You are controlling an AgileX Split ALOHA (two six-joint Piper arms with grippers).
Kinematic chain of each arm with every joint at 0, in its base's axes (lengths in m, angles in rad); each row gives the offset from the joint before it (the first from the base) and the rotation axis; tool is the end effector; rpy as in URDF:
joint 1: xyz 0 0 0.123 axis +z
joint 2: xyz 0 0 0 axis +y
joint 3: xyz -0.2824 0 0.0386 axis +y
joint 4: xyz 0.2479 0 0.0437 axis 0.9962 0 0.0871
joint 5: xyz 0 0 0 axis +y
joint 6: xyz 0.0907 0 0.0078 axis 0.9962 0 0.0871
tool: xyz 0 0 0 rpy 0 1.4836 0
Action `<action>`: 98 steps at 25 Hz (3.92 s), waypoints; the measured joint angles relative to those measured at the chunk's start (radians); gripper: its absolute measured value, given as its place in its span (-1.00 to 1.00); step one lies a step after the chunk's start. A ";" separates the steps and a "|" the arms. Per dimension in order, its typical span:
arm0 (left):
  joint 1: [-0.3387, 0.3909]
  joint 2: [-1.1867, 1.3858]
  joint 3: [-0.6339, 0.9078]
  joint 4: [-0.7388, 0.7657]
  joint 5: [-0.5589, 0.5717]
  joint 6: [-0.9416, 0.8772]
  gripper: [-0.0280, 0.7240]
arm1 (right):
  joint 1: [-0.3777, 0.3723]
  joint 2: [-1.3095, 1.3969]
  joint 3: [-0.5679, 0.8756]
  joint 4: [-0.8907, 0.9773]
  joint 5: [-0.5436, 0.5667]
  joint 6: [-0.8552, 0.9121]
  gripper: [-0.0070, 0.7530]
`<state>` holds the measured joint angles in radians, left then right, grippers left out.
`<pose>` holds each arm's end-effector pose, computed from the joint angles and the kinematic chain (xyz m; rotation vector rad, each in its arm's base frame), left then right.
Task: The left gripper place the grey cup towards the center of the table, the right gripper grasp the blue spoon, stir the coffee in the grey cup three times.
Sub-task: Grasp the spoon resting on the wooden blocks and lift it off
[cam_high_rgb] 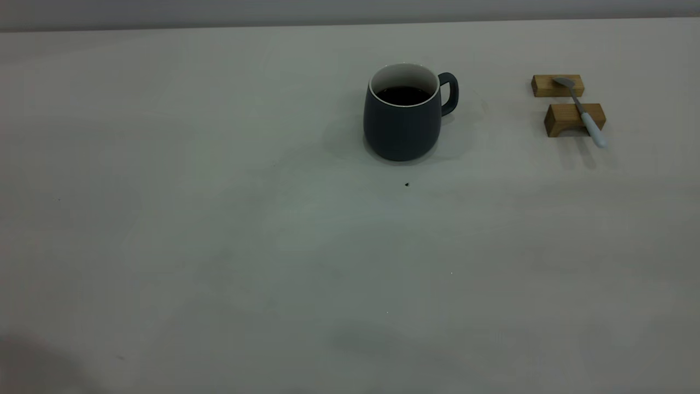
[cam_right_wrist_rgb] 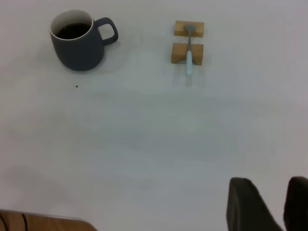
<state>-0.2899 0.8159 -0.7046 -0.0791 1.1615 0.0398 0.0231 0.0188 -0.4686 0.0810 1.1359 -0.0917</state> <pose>0.1130 -0.0406 0.2869 0.4299 2.7304 -0.1752 -0.0026 0.0066 0.2628 -0.1294 2.1634 0.0599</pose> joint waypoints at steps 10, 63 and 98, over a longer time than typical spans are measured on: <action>0.000 -0.307 0.210 0.018 -0.060 -0.003 0.63 | 0.000 0.000 0.000 0.000 0.000 0.000 -0.36; 0.282 -0.834 0.211 0.018 -0.020 -0.004 0.63 | 0.008 1.045 -0.200 0.176 -0.362 -0.189 0.47; 0.282 -0.834 0.211 0.018 -0.020 -0.004 0.63 | 0.008 2.281 -0.916 0.059 -0.620 -0.231 0.52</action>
<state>-0.0082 -0.0186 -0.4939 -0.0616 1.1416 0.0358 0.0312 2.3000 -1.3843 0.1398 0.5162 -0.3229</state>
